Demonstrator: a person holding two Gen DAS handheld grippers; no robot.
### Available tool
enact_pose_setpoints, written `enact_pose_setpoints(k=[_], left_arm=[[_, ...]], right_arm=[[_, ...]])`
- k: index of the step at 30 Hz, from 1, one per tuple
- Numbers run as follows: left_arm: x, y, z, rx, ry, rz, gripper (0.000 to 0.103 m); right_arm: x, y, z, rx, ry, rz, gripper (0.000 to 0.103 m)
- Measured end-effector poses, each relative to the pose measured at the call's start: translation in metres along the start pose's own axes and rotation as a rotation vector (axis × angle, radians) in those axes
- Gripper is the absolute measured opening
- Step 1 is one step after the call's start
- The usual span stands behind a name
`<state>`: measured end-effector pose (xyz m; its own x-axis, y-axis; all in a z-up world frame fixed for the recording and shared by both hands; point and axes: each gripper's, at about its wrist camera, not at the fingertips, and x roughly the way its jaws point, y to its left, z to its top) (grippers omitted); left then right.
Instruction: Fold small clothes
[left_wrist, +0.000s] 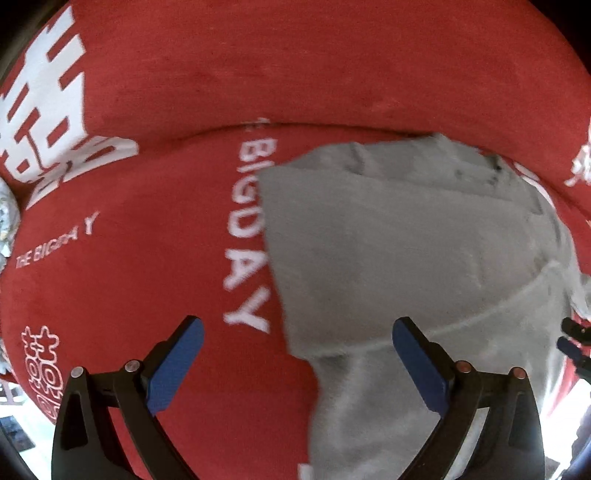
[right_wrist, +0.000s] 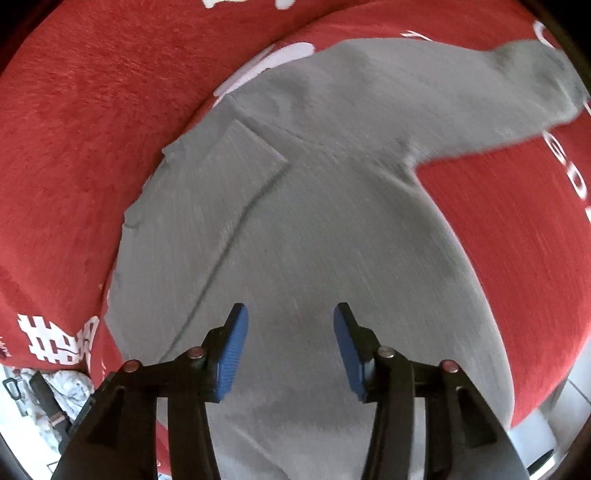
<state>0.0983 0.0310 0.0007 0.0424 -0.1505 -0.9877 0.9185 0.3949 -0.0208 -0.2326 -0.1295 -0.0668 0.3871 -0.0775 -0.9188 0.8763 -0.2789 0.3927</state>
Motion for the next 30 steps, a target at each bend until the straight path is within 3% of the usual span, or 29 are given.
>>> enact_pose_setpoints(k=[9, 16, 23, 30], left_arm=[[-0.018, -0.059, -0.026, 0.126, 0.026, -0.073, 0.102], [-0.014, -0.101, -0.037, 0.181, 0.066, -0.114, 0.102], [-0.011, -0.142, -0.037, 0.187, 0.093, -0.105, 0.102], [-0.002, -0.215, -0.025, 0.186, 0.12, -0.085, 0.102]], right_arm=[[-0.017, -0.024, -0.039, 0.072, 0.006, 0.033, 0.053], [-0.022, -0.046, -0.045, 0.095, 0.019, 0.053, 0.057], [-0.038, -0.104, -0.01, 0.228, -0.015, 0.159, 0.057], [-0.067, -0.176, 0.054, 0.333, -0.076, 0.153, 0.057]])
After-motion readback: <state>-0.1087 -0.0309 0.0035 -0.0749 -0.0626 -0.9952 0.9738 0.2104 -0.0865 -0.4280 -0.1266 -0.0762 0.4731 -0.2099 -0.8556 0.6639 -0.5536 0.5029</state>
